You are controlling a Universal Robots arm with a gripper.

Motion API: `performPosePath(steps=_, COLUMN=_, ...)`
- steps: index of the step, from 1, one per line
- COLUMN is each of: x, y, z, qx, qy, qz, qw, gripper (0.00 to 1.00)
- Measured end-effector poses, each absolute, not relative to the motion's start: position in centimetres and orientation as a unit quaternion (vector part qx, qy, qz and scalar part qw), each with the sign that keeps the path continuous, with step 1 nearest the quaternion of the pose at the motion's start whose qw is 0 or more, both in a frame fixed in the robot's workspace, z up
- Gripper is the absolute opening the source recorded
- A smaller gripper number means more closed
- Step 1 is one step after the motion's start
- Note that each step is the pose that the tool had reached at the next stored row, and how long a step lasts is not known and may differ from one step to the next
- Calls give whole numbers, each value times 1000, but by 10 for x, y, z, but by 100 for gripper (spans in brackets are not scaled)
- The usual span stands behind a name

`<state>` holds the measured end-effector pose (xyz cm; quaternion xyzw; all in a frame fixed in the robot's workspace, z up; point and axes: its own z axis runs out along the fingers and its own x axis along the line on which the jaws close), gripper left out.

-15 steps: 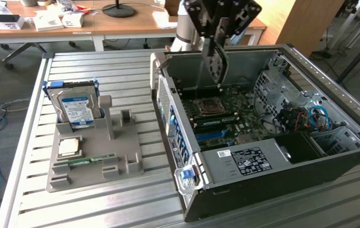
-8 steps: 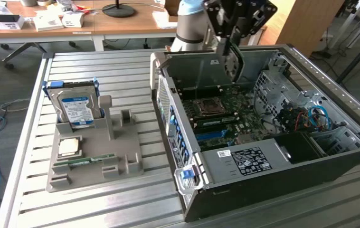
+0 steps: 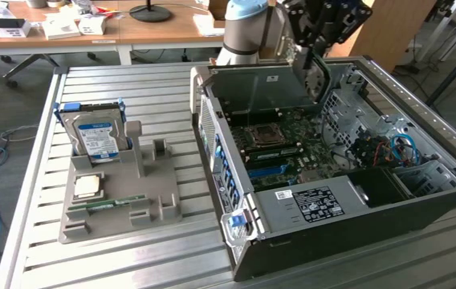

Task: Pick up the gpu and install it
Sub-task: 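Pick up the gpu and move the gpu toward the slot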

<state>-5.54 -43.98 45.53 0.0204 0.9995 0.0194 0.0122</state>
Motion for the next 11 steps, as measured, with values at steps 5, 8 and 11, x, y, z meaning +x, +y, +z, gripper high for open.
performPosePath(steps=5, x=-33, y=-440, z=455, qx=20, qy=1000, qz=20, qw=12, gripper=27)
performPosePath(steps=8, x=-19, y=-440, z=455, qx=20, qy=1000, qz=20, qw=12, gripper=27)
performPosePath(steps=11, x=-5, y=-440, z=455, qx=20, qy=1000, qz=21, qw=12, gripper=27)
